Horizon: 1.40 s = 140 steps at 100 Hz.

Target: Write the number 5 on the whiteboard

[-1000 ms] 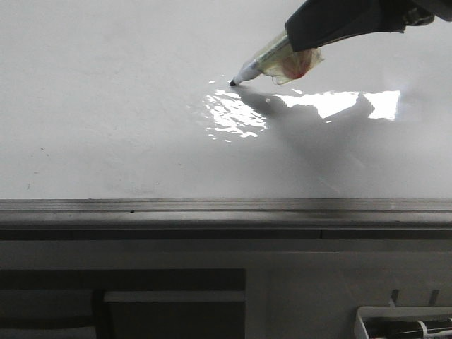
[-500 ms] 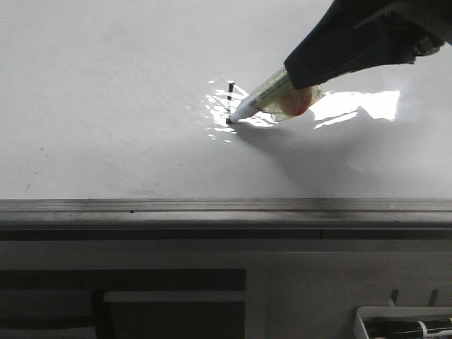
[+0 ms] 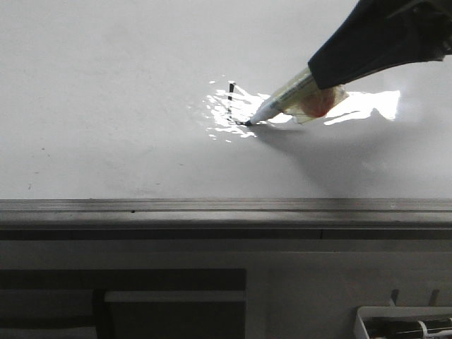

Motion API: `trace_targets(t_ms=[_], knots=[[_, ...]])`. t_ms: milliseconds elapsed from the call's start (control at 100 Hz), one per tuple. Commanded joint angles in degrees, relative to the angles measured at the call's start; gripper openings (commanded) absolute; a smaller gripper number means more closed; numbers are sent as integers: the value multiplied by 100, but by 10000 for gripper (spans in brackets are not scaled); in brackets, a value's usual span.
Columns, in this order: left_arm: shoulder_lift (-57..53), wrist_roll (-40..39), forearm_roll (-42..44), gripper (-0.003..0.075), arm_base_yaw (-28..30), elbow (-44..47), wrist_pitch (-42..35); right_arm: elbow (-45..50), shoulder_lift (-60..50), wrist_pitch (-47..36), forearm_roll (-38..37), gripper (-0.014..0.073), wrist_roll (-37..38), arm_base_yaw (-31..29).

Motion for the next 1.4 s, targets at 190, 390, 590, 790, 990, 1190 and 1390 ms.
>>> trace_targets(t_ms=[190, 390, 590, 790, 990, 1190, 1390], knots=[[79, -56, -77, -20, -37, -157, -332, -127, -194, 208, -163, -39, 263, -165], [79, -56, -77, -20, -37, -157, -332, -108, 240, -42, 56, -40, 277, 145], [79, -56, -77, -20, -37, -157, -332, -142, 709, -595, 56, -40, 277, 757], [79, -56, -77, -20, -37, -157, -332, -386, 340, -293, 30, -40, 277, 796], [79, -56, -77, -20, -37, -157, -332, -718, -324, -453, -206, -40, 266, 782], [79, -56, -44, -20, -37, -157, -332, -716, -101, -552, -314, -40, 277, 443], [79, -56, -44, -20, -37, -157, -332, -716, 160, -540, -250, -40, 277, 283]])
